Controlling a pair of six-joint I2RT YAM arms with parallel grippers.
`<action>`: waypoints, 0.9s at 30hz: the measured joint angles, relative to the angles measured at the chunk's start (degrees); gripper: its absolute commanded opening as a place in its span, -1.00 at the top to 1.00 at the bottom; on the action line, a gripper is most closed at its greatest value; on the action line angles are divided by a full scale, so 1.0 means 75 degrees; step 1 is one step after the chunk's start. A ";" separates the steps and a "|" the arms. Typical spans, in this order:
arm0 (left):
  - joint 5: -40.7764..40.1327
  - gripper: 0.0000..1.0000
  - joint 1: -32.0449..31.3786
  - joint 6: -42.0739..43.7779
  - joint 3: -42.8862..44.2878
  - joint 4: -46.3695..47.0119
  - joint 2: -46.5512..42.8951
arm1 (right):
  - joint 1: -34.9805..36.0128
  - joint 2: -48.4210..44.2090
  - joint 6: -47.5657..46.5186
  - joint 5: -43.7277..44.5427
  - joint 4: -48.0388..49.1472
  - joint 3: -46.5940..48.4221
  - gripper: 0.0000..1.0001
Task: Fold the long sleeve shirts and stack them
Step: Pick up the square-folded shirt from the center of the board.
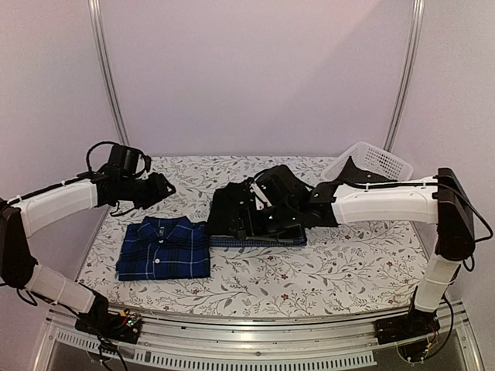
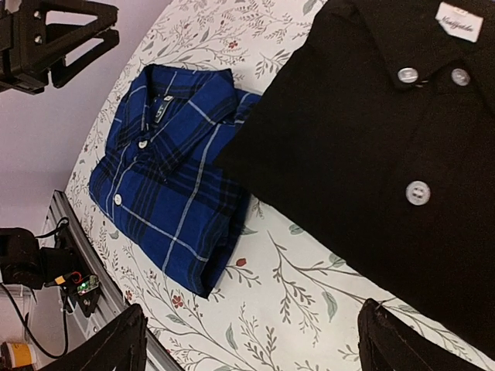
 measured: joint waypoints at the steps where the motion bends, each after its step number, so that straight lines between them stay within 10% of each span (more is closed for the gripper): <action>1: -0.0041 -0.13 0.0254 -0.0015 -0.0341 -0.0102 -0.0323 | 0.0061 0.0294 0.0041 -0.0114 0.0035 0.0210 -0.83; 12: -0.0335 -0.16 0.2349 -0.0274 -0.2457 -0.1195 -0.2576 | 0.0277 0.2684 0.0178 -0.1102 0.0128 0.2069 -0.72; 27: -0.0399 -0.21 0.3506 -0.1119 -0.3963 -0.0513 -0.1897 | 0.0417 0.4167 0.0323 -0.1571 0.0300 0.3212 -0.60</action>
